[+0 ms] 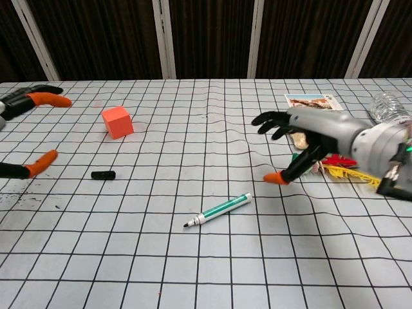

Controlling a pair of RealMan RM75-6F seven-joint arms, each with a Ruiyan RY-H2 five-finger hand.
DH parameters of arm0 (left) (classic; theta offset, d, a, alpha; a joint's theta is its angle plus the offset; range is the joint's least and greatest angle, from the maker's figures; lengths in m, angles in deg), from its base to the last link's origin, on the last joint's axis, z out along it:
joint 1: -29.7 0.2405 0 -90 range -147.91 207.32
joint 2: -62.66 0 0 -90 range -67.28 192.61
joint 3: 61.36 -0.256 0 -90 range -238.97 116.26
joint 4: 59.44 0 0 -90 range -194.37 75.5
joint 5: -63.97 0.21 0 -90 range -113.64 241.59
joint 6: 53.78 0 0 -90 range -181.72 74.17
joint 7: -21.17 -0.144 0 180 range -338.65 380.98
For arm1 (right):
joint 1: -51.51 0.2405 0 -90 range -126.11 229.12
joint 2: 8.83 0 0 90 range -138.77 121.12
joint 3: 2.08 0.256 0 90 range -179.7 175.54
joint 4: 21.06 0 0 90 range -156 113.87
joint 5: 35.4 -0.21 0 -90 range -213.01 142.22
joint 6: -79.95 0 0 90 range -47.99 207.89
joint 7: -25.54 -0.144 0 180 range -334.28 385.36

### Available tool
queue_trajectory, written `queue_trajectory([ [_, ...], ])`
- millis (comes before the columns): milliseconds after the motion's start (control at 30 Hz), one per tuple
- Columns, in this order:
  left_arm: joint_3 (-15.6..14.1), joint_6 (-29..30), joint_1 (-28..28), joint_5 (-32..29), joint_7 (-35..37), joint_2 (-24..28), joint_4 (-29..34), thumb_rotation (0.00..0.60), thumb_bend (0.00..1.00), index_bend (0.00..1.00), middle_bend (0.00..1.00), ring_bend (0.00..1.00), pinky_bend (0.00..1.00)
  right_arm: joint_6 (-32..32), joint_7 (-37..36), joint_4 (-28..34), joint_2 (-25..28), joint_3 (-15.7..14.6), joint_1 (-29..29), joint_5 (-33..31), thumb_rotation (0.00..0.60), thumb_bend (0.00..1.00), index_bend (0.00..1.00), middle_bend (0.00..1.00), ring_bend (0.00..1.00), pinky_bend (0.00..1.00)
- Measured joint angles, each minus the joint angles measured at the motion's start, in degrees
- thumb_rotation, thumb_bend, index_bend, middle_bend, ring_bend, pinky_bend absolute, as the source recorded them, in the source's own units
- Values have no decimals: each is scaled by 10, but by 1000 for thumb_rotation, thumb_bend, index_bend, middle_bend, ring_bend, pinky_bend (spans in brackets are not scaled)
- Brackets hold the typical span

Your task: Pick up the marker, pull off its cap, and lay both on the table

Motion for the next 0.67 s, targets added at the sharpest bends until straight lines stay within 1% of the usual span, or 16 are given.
queue_trajectory([
  [67, -5, 13, 15, -1, -38, 44, 54, 600, 545, 222, 74, 0, 3, -26, 2, 25, 39, -7, -19, 23, 600, 270, 181, 136, 148, 25],
  [100, -8, 20, 25, -2, -64, 74, 87, 600, 545, 226, 77, 0, 6, -38, 3, 32, 54, -12, -27, 35, 600, 270, 182, 136, 145, 25],
  [133, -11, 25, 32, -3, -82, 97, 112, 600, 545, 225, 83, 0, 7, -52, 6, 38, 71, -20, -38, 53, 600, 270, 182, 136, 144, 25],
  [200, -18, 30, 48, -10, -114, 147, 162, 600, 545, 208, 108, 0, 11, -68, 12, 40, 91, -36, -53, 81, 600, 270, 182, 136, 143, 25],
  [300, -28, 29, 67, -24, -145, 205, 214, 600, 545, 177, 119, 0, 11, -97, 25, 31, 108, -60, -77, 126, 600, 270, 182, 136, 142, 25],
  [400, -35, 28, 84, -39, -178, 244, 248, 600, 545, 159, 119, 0, 11, -138, 49, 6, 119, -80, -102, 165, 600, 270, 181, 136, 136, 25],
  [467, -38, 29, 96, -49, -187, 259, 262, 600, 545, 153, 118, 0, 11, -169, 67, -15, 127, -90, -121, 183, 600, 270, 182, 136, 134, 25],
  [567, -39, 28, 107, -66, -188, 276, 271, 600, 545, 153, 118, 0, 11, -206, 79, -44, 143, -99, -153, 195, 600, 270, 182, 136, 134, 25],
  [667, -40, 14, 113, -90, -187, 287, 273, 600, 545, 153, 115, 0, 11, -224, 63, -60, 158, -100, -177, 197, 600, 270, 183, 136, 134, 25],
])
